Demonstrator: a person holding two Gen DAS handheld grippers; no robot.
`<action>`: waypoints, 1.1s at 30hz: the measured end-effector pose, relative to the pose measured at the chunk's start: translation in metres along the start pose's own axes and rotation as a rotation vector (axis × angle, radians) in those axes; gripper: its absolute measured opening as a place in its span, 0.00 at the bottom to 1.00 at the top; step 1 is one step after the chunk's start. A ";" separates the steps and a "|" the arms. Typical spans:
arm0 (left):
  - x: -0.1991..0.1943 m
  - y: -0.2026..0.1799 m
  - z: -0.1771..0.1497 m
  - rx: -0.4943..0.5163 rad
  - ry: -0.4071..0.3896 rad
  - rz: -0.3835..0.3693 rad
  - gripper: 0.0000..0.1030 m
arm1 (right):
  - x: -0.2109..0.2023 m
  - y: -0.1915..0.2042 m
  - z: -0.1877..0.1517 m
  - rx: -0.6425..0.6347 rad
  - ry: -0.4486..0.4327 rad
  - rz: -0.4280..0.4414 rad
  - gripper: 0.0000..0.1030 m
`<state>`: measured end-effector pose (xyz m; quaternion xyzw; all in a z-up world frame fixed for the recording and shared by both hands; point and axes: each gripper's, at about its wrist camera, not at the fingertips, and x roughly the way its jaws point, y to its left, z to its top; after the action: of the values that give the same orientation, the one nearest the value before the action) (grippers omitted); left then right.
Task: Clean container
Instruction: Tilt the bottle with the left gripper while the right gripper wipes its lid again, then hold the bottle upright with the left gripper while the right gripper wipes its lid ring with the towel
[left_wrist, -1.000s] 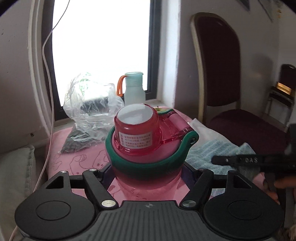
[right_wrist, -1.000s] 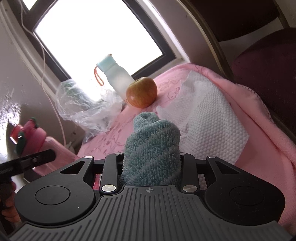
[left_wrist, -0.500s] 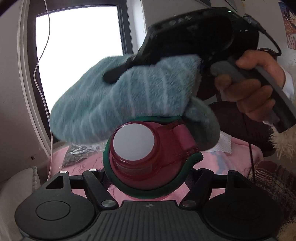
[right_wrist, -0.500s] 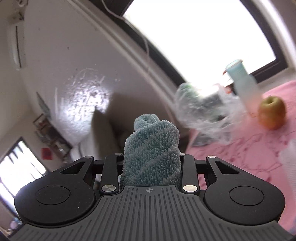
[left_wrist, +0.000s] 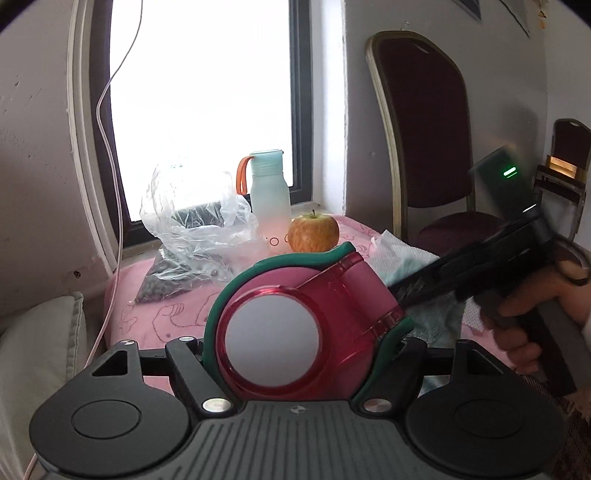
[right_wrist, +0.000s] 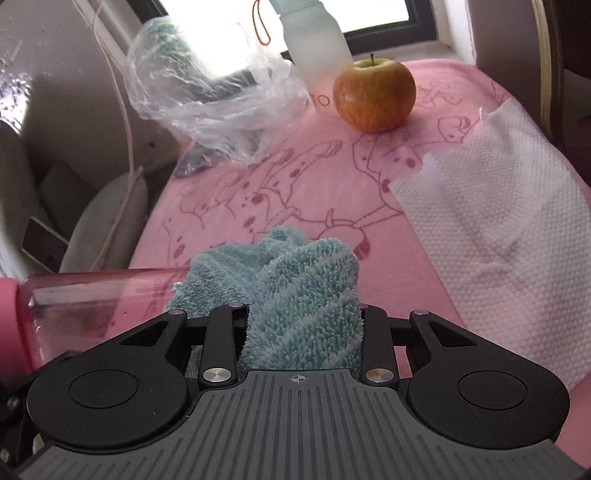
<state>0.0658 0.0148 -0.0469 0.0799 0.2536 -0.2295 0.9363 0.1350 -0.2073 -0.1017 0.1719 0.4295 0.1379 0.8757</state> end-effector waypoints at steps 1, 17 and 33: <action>-0.002 -0.001 0.001 -0.009 0.003 -0.001 0.69 | -0.009 0.001 0.000 0.004 -0.035 0.020 0.31; 0.047 0.020 0.042 -0.136 0.078 0.017 0.69 | -0.002 -0.008 -0.003 0.137 -0.066 0.130 0.30; 0.061 0.000 0.049 -0.240 0.133 0.126 0.71 | -0.009 -0.017 -0.028 0.176 -0.109 0.244 0.32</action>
<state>0.1338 -0.0219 -0.0354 -0.0019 0.3354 -0.1326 0.9327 0.1088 -0.2212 -0.1183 0.3061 0.3679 0.1956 0.8560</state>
